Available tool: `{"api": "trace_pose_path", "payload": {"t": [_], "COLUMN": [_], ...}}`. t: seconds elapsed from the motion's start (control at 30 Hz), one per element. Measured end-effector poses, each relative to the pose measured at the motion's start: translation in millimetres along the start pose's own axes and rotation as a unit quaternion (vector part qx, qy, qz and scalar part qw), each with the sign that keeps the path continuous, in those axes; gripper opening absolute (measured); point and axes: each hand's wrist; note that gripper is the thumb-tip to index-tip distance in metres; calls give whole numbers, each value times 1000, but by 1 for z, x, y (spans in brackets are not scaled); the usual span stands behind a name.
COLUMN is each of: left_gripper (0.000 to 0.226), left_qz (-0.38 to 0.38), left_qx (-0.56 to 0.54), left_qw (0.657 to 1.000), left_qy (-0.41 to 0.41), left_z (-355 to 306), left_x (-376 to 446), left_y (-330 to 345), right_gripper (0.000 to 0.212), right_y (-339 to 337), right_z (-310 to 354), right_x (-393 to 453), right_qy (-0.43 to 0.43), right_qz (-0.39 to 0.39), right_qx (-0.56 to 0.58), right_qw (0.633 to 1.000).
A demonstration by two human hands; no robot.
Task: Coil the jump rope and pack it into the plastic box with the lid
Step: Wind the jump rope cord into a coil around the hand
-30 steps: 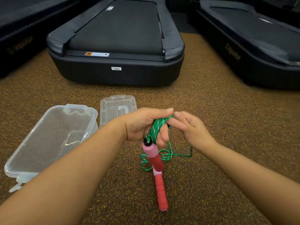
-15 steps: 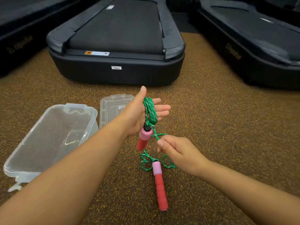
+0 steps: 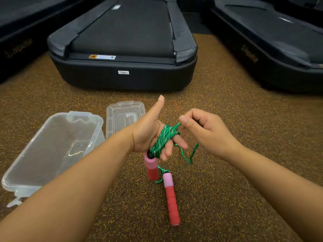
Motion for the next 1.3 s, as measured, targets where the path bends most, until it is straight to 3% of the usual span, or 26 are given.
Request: {"api": "trace_pose_path", "payload": {"t": [0.1, 0.33, 0.47, 0.63, 0.83, 1.1, 1.3], "left_gripper": [109, 94, 102, 127, 123, 111, 110], "left_qz": [21, -11, -53, -74, -143, -223, -224], "left_qx": [-15, -106, -188, -220, -250, -61, 74], "left_qw": [1000, 992, 972, 960, 943, 968, 971], "left_qy": [13, 71, 130, 158, 166, 95, 25], "left_z": [-2, 2, 0, -3, -5, -7, -5], "left_x": [2, 2, 0, 0, 3, 7, 0], "left_y": [6, 8, 5, 1, 1, 9, 14], "right_gripper": [25, 32, 32, 28, 23, 18, 22], "right_y": [6, 34, 49, 62, 63, 53, 40], "right_z": [-11, -35, -39, -35, -24, -8, 7], "right_x": [-1, -22, -35, -41, -40, -36, -22], "right_qy": [36, 117, 138, 125, 110, 57, 20], "right_qz": [-7, -4, 30, 62, 103, 122, 75], "right_qx": [15, 108, 121, 41, -4, -25, 84], "right_qw": [999, 987, 983, 989, 989, 991, 993]}}
Point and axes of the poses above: each hand's wrist, its own x-axis towards the middle knuckle, its own y-axis out of the palm, z = x × y, and after that the axes turned 4 degrees about z, right-handed
